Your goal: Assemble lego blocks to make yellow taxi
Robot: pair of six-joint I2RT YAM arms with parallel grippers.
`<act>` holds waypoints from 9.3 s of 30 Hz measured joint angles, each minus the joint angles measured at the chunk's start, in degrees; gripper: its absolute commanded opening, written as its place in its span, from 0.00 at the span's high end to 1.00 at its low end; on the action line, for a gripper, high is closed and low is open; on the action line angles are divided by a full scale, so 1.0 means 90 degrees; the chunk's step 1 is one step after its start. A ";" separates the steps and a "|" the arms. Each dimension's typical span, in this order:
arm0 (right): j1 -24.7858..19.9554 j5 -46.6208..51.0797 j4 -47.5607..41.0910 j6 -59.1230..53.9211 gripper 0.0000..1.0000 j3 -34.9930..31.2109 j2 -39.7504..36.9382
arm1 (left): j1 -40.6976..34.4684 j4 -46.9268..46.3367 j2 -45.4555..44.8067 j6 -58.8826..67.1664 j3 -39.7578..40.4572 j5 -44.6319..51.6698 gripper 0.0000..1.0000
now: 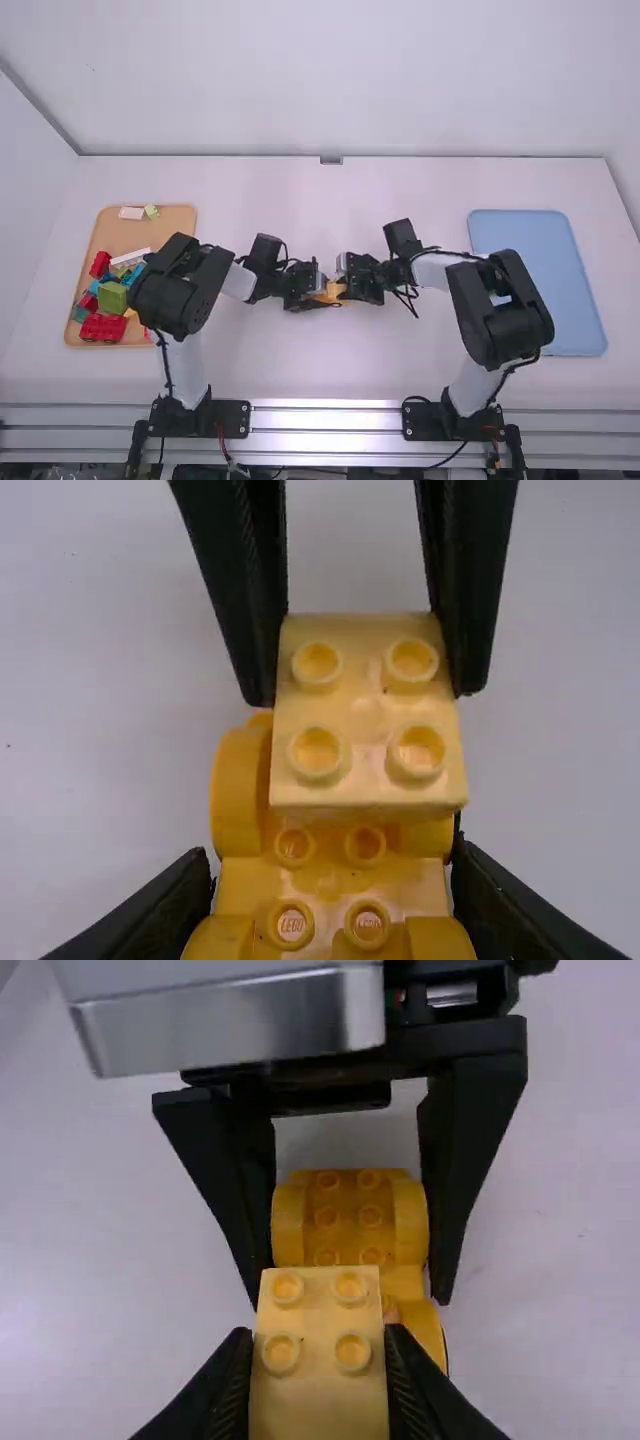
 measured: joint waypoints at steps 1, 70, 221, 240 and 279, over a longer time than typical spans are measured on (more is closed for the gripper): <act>0.0000 0.0017 0.0005 -0.0010 0.98 0.0000 0.0000 | 0.0000 0.0005 0.0000 -0.0017 0.0000 -0.0002 0.42; 0.0340 0.0389 -0.0073 0.0279 1.00 0.0321 0.0321 | -0.0007 -0.0046 0.0002 -0.0087 -0.0007 0.0039 0.43; 0.0811 0.1384 -0.0046 0.3322 0.01 0.2759 -0.1248 | 0.4779 -0.6450 -0.0753 -0.4483 0.3291 -0.5260 0.62; 0.0811 0.1775 -0.0051 0.3330 0.02 0.2759 -0.1248 | 0.4779 -0.6375 -0.0750 -0.4503 0.3254 -0.5593 0.63; 0.0811 0.1819 -0.0194 0.3315 0.01 0.2759 -0.1248 | 0.4779 -0.5765 -0.0753 -0.4726 0.2849 -0.6001 0.62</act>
